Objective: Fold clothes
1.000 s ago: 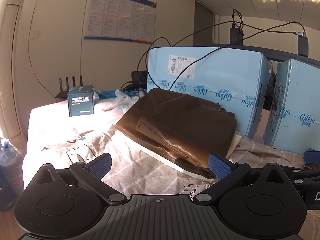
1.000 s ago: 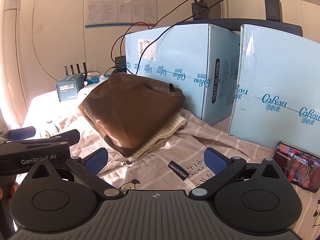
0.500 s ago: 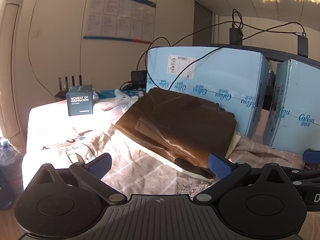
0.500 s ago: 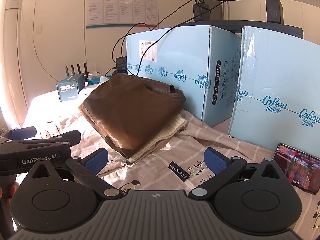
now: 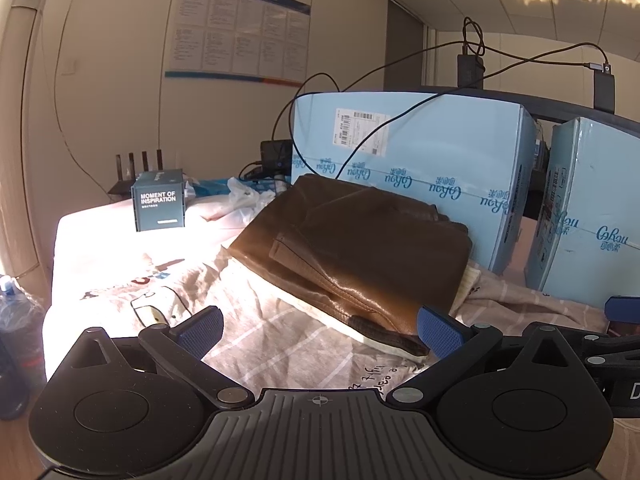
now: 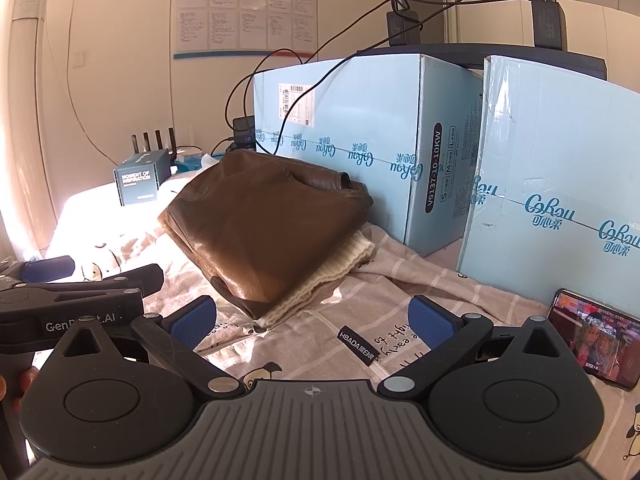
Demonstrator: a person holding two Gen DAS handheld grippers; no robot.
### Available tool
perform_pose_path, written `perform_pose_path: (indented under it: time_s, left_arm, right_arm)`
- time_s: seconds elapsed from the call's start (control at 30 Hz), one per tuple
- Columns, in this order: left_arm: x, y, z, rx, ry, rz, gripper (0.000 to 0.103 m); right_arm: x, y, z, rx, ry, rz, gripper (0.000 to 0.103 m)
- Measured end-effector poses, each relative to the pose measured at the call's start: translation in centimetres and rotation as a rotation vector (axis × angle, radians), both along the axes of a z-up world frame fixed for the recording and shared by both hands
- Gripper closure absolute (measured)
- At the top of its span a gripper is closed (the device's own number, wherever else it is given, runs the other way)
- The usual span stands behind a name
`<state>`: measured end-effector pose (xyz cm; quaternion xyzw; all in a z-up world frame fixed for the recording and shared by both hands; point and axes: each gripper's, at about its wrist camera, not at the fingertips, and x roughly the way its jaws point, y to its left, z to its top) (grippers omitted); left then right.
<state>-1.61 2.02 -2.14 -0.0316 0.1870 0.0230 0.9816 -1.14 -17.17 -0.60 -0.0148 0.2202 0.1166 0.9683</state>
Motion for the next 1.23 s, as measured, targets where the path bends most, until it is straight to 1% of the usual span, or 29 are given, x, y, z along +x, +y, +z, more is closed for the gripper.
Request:
perform_pose_path:
  time_s: [1.23]
  left_arm:
    - [-0.09, -0.16, -0.01, -0.011, 0.006, -0.029, 0.0]
  right_arm:
    - [-0.2, -0.25, 0.3, 0.021, -0.029, -0.002, 0.0]
